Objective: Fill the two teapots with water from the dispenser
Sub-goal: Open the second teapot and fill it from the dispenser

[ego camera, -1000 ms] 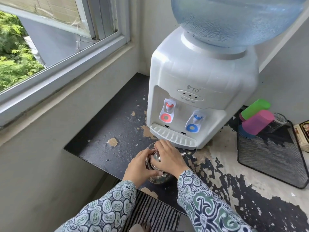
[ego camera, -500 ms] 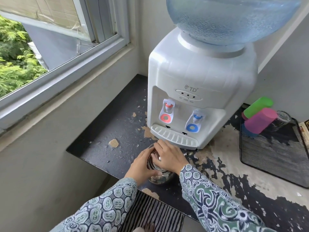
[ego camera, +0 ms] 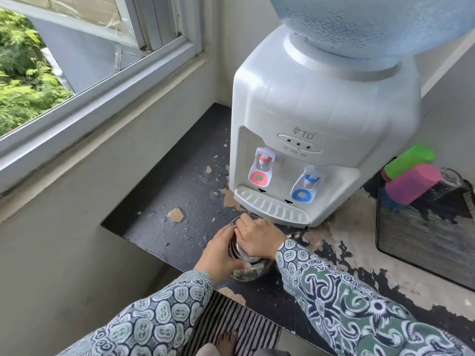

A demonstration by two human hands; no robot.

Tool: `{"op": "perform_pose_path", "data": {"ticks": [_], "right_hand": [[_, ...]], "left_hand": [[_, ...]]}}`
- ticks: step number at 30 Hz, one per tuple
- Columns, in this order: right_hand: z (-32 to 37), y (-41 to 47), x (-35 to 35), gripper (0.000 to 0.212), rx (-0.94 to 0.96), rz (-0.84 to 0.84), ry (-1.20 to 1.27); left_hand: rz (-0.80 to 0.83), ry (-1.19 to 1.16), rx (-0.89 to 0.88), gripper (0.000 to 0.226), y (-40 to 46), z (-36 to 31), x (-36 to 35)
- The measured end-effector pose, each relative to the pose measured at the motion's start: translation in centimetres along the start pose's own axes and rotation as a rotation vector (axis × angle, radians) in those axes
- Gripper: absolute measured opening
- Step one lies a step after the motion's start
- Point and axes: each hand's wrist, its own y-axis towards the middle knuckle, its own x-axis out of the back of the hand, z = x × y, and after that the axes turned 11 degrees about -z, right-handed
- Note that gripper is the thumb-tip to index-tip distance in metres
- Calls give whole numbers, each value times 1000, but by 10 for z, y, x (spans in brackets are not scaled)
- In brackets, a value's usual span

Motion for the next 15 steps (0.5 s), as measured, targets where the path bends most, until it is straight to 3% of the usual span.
{"op": "perform_pose_path", "data": {"ticks": [9,15], "right_hand": [[-4,1,-2,33,4,23,85],[-9,8,4,30,179,101,63]], "left_hand": [[-44,20,34,73,1,-6,1],[-63,40,72,75,-1,-13,2]]}}
